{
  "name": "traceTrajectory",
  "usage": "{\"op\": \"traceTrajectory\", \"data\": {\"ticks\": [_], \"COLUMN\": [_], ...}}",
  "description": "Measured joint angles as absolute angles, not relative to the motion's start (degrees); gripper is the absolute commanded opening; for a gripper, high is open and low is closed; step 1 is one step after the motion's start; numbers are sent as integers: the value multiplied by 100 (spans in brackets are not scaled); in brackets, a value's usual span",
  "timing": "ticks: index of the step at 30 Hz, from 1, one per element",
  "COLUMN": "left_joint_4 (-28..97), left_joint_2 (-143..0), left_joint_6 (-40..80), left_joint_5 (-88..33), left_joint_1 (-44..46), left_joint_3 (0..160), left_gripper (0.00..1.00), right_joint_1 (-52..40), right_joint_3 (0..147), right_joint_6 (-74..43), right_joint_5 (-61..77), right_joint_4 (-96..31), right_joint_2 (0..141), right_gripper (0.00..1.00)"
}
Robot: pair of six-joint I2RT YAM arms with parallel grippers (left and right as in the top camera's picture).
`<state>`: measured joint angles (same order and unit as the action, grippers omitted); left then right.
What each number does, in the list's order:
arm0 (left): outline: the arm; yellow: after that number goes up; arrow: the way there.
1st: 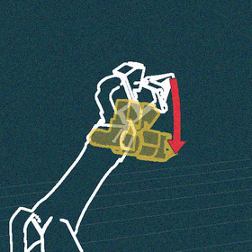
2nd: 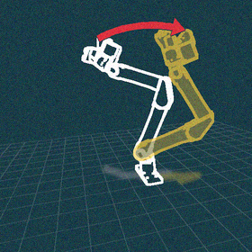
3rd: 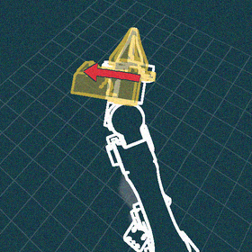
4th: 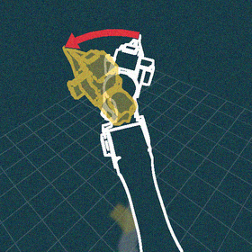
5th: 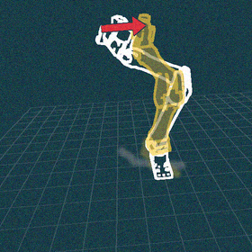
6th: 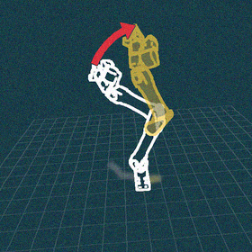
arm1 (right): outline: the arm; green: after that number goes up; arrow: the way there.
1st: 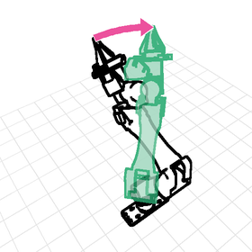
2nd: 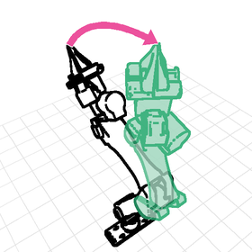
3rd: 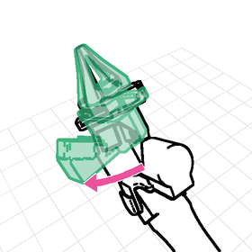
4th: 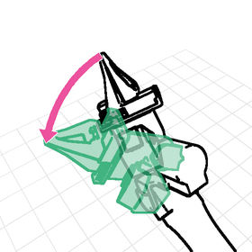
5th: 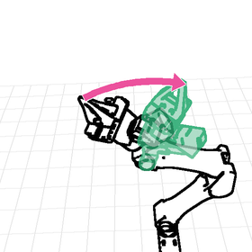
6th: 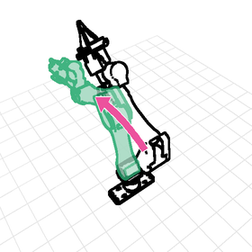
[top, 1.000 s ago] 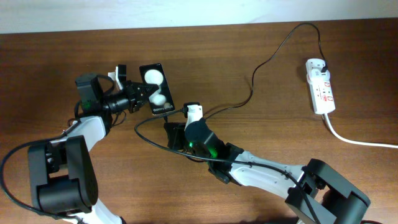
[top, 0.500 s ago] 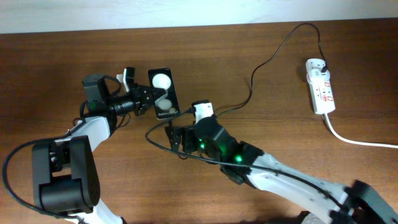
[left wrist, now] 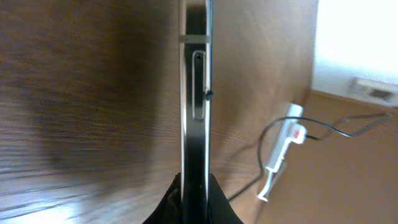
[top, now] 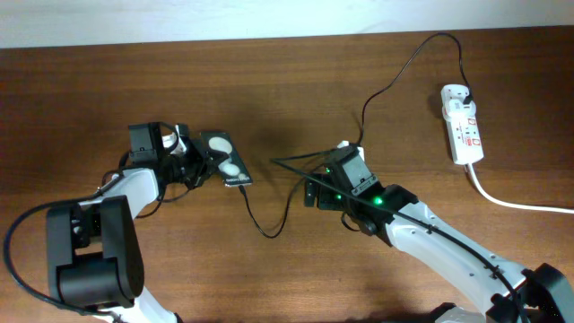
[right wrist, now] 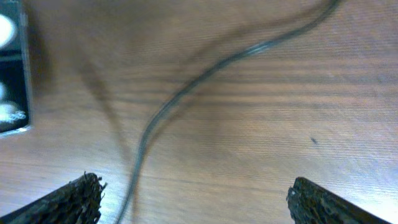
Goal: Plug charger to phone and switch on socket
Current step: 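Lower the phone with the left gripper and lay it flat on the table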
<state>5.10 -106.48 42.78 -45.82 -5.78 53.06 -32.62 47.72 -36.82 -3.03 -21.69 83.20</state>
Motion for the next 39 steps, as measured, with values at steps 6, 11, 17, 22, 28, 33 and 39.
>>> {"op": "traceTrajectory", "data": {"ticks": [6,11,17,22,28,33,39], "left_joint_4": [646,617,779,1004,1033,1048,1055], "left_joint_2": [-10648,-10648,-10648,-10634,-10613,-10597,-10591], "left_joint_6": [4128,3675,3074,2733,2700,2700,2700], "left_joint_5": [-4171,-3809,-3697,-3671,-3551,-3489,-3446], "left_joint_1": [-572,-298,67,329,408,419,423], "left_joint_3": [5306,5306,5308,5323,5347,5352,5356], "left_gripper": [0,0,2,0,0,0,0], "right_joint_1": [-3238,-3238,-3238,-3238,-3238,-3238,-3238], "right_joint_3": [4772,4772,4772,4772,4772,4772,4772], "right_joint_6": [-3680,-3680,-3677,-3680,-3682,-3677,-3680], "right_joint_5": [-303,-301,-301,-301,-301,-301,-301], "right_joint_4": [-2364,-2364,-2364,-2364,-2364,-2364,-2364], "right_joint_2": [8320,8320,8320,8320,8320,8320,8320], "right_gripper": [99,99,99,99,99,99,99]}}
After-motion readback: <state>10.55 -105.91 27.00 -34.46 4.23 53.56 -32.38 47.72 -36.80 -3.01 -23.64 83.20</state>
